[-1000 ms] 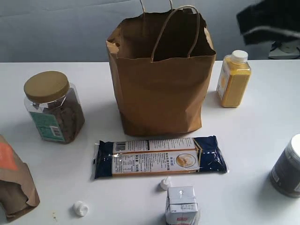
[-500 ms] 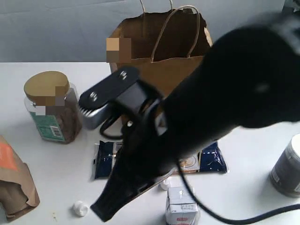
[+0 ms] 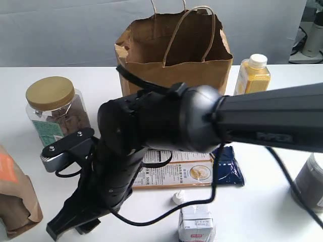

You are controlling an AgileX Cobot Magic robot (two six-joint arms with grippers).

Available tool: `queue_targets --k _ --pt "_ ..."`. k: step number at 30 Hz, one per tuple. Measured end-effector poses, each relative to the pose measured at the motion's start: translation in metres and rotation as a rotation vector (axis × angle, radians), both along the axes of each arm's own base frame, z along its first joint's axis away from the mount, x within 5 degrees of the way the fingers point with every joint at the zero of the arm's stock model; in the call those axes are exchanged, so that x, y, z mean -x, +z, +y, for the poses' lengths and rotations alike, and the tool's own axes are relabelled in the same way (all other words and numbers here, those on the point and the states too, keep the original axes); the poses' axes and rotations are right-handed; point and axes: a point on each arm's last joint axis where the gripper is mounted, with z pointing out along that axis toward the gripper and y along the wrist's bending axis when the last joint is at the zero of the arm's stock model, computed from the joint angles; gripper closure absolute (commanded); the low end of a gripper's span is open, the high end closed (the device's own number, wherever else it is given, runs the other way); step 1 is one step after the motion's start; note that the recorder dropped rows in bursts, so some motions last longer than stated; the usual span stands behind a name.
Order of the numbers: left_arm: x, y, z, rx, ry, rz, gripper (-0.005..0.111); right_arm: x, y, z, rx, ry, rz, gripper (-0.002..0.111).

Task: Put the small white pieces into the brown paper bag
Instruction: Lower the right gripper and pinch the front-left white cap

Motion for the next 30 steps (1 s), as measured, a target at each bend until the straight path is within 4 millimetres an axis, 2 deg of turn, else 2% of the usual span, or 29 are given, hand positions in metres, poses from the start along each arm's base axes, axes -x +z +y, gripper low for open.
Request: queue_targets --k 7,15,18,25,30 --pt "0.0 0.0 0.0 0.0 0.0 0.0 0.107 -0.002 -0.028 0.027 0.015 -0.001 0.022 0.057" --pt "0.0 0.0 0.0 0.0 0.0 0.0 0.107 -0.006 -0.054 0.031 0.073 -0.004 0.007 0.061" --pt "0.0 0.0 0.0 0.0 0.0 0.0 0.107 -0.008 -0.056 0.031 0.085 -0.02 -0.005 0.071" --pt "0.0 0.0 0.0 0.0 0.0 0.0 0.107 -0.009 -0.057 0.03 0.09 -0.024 -0.013 0.107" --pt "0.0 0.0 0.0 0.0 0.0 0.0 0.107 -0.009 -0.057 0.03 0.09 -0.024 -0.013 0.108"
